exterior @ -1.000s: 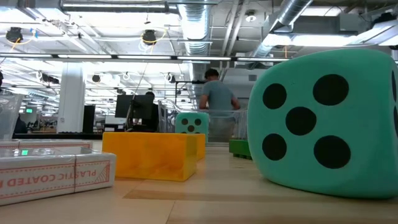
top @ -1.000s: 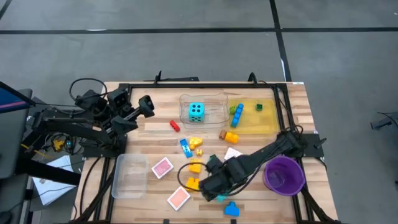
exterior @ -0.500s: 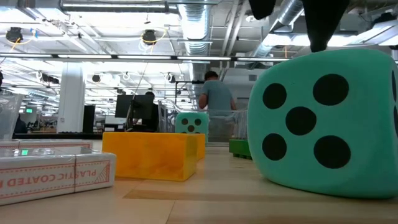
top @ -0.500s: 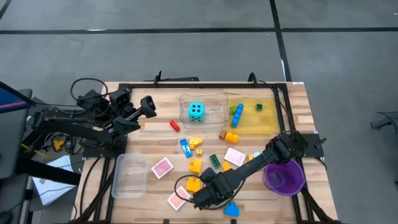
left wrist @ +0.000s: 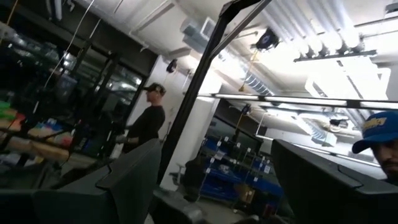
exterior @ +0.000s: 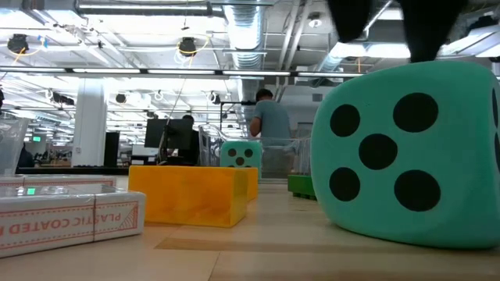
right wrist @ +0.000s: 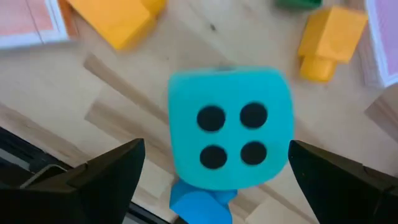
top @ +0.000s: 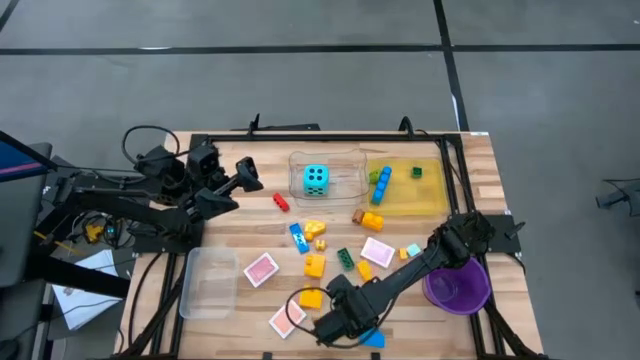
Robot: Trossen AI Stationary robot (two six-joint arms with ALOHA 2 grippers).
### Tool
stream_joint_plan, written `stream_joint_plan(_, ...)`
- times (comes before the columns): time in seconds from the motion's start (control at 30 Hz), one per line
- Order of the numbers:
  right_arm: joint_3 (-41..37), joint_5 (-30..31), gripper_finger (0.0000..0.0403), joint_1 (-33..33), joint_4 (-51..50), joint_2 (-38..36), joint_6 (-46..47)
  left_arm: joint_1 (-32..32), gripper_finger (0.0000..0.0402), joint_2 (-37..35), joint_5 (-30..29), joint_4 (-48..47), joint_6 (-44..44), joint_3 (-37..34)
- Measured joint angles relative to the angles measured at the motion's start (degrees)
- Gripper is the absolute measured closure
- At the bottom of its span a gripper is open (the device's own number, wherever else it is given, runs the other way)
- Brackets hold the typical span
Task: Pick & Place Toys
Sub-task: Put the blue dice into the transparent bin
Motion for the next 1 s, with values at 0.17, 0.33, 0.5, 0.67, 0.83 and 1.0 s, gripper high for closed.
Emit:
stream_joint_plan(0.17,0.0,0.4,0.0014,-0.4,-2.9,0.0,-0.7,0.0,0.0100,1.0,-0.6,0.2,-1.0,-0.1)
stream_joint_plan(0.33,0.0,0.6,0.0010,-0.4,-1.4,0.0,-2.9,0.0,0.0100,1.7,-1.0,0.3,-1.2,0.0)
stream_joint_plan(0.5,0.0,-0.1,0.0004,-0.4,-0.2,0.0,-3.7,0.0,0.0100,1.9,-1.0,0.4,-1.2,0.0)
stream_joint_plan(0.67,-2.7,-0.7,0.0003,-0.1,1.2,-0.1,-2.4,0.0,0.0100,1.9,-1.0,0.5,-1.2,0.0)
stream_joint_plan(0.83,-7.8,-2.8,0.0003,1.1,4.4,-0.5,-1.4,0.0,0.0100,1.9,-1.0,0.5,-1.2,0.0)
stream_joint_plan(1.0,-8.4,-2.4,0.0002,1.6,5.1,-0.5,-0.4,0.0,0.0100,1.9,-1.0,0.5,-1.2,0.0)
